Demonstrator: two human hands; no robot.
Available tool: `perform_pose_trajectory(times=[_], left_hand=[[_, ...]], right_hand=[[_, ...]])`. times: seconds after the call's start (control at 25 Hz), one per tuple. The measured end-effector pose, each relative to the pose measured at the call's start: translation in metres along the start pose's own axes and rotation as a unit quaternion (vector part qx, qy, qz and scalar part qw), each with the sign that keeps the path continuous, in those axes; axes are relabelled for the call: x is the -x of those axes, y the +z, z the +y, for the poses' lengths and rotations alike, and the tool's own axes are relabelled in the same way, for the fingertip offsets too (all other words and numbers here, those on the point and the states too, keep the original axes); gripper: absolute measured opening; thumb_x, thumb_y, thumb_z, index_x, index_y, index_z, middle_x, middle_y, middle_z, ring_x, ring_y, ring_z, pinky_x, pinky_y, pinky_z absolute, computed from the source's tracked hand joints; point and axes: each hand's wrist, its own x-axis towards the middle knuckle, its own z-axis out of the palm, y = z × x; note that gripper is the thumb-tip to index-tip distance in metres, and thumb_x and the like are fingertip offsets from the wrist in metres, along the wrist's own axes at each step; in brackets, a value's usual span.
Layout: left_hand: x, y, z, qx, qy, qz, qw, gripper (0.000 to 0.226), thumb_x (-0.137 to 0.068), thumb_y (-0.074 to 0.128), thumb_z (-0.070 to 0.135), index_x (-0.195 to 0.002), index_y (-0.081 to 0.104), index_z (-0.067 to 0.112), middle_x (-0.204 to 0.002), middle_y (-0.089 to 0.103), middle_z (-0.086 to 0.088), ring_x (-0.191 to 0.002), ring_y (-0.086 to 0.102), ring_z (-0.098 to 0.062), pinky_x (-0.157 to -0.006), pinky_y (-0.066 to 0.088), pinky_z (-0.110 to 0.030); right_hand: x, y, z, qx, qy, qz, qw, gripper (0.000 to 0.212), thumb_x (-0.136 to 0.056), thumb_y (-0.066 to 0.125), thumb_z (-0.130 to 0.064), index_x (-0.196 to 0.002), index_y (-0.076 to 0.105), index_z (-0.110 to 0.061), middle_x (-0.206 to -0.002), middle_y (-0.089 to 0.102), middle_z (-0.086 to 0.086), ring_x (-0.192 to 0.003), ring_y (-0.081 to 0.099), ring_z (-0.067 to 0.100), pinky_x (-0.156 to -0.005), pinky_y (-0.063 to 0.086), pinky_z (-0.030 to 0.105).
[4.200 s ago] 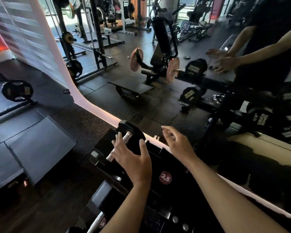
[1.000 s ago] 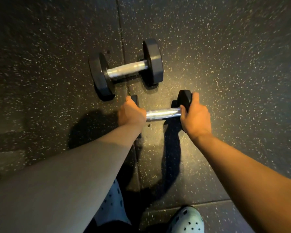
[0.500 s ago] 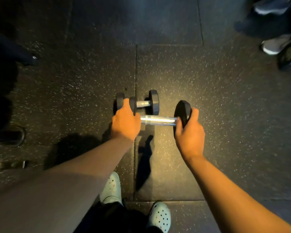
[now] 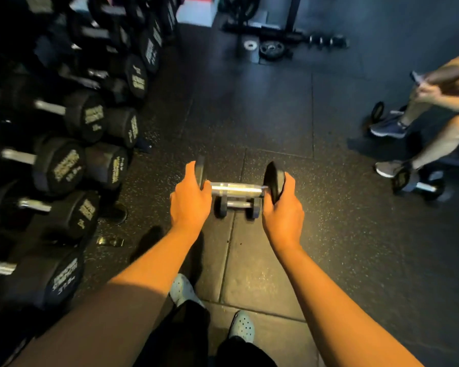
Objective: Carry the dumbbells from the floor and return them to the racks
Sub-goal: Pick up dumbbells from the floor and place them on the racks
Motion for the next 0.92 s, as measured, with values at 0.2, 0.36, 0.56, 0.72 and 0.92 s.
perform_pose_trajectory(times=[0.2,0.36,0.56,0.72,0.92], left_hand=[[0.058,-0.089,-0.007,0.044,-0.033,0.082,0.995,0.057,-0.100,0.057,0.029,-0.152,0.034,0.024,-0.129,0.064,-0.017,-0.116,0.061,-0.036,-0.087,0.048,-0.043],[0.089,-0.158,-0.042,0.074,-0.066,0.153,0.983,0.058,-0.099,0.056,0.031,-0.153,0.034,0.027,-0.129,0.064,-0.018,-0.116,0.061,-0.038,-0.085,0.049,-0.043],[0.123,-0.251,-0.112,0.102,-0.100,0.238,0.961,0.055,-0.099,0.055,0.033,-0.151,0.036,0.031,-0.117,0.069,-0.013,-0.105,0.066,-0.033,-0.078,0.053,-0.040],[0.160,-0.345,-0.190,0.086,-0.103,0.319,0.938,0.053,-0.100,0.055,0.033,-0.149,0.037,0.028,-0.110,0.070,-0.011,-0.102,0.067,-0.033,-0.077,0.051,-0.039],[0.203,-0.455,-0.281,0.073,-0.156,0.392,0.904,0.055,-0.099,0.054,0.034,-0.150,0.035,0.024,-0.109,0.071,-0.012,-0.102,0.067,-0.035,-0.082,0.054,-0.045]], right_hand=[[0.041,-0.035,-0.078,-0.006,-0.068,-0.019,0.998,0.056,-0.094,0.059,-0.033,-0.143,0.033,-0.039,-0.108,0.071,0.007,-0.089,0.069,0.032,-0.078,0.056,0.047],[0.086,-0.029,-0.139,-0.031,-0.117,-0.068,0.990,0.057,-0.092,0.058,-0.039,-0.143,0.031,-0.046,-0.105,0.072,0.005,-0.087,0.068,0.032,-0.077,0.055,0.048],[0.156,0.004,-0.230,-0.068,-0.201,-0.113,0.971,0.058,-0.092,0.061,-0.034,-0.141,0.033,-0.047,-0.097,0.071,0.000,-0.083,0.068,0.032,-0.068,0.048,0.036],[0.242,0.044,-0.317,-0.096,-0.254,-0.140,0.952,0.053,-0.093,0.061,-0.030,-0.141,0.040,-0.039,-0.092,0.070,0.000,-0.081,0.067,0.033,-0.063,0.037,0.031],[0.341,0.113,-0.407,-0.130,-0.292,-0.213,0.923,0.058,-0.092,0.062,-0.032,-0.143,0.035,-0.039,-0.084,0.068,-0.002,-0.076,0.067,0.025,-0.062,0.047,0.035]])
